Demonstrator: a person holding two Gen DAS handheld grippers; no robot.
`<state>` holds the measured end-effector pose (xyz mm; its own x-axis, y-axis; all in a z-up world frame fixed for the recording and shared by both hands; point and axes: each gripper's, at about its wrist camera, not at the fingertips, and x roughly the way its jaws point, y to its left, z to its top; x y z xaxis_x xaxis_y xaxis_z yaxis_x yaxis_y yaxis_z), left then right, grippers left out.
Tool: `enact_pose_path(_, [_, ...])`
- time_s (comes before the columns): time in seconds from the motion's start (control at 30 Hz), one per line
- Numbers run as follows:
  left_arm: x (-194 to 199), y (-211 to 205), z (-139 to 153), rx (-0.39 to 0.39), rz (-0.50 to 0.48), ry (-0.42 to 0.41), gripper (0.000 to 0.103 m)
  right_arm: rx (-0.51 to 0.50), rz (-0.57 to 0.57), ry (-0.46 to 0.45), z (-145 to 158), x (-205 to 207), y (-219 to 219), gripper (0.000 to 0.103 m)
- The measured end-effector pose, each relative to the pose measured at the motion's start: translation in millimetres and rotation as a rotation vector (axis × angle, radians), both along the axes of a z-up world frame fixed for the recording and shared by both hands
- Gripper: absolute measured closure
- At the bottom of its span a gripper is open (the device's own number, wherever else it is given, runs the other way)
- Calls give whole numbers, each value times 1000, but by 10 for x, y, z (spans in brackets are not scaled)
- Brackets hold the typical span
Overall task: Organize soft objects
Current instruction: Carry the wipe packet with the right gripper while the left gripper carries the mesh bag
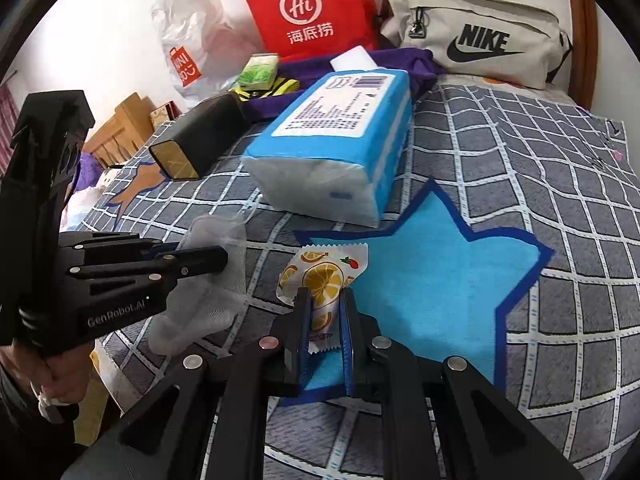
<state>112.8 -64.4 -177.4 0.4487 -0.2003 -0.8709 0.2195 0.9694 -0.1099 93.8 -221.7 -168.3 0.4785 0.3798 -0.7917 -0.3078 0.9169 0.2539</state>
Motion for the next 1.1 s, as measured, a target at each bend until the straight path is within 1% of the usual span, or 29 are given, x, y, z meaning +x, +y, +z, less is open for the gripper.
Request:
enact_pose_path(0.17, [-2, 172, 63, -25, 35, 10, 96, -9, -3, -1, 62, 27, 38, 89])
enact_pose_path(0.37, [21, 414, 259, -42, 84, -23, 96, -5, 5, -22, 247, 33, 93, 89])
enact_pose_path(0.47, [54, 521, 374, -49, 107, -41, 96, 15, 3, -20, 355, 54, 122, 89])
enact_pose_path(0.67, [130, 685, 602, -70, 138, -82, 96, 25, 29, -66, 632, 112, 196, 89])
enact_pose_path(0.87, [262, 782, 840, -96, 151, -116, 96, 34, 35, -98, 863, 277, 236, 89])
enact_pose_path(1.1, [468, 848, 1090, -104, 169, -155, 96, 26, 23, -129, 1113, 606, 252, 89])
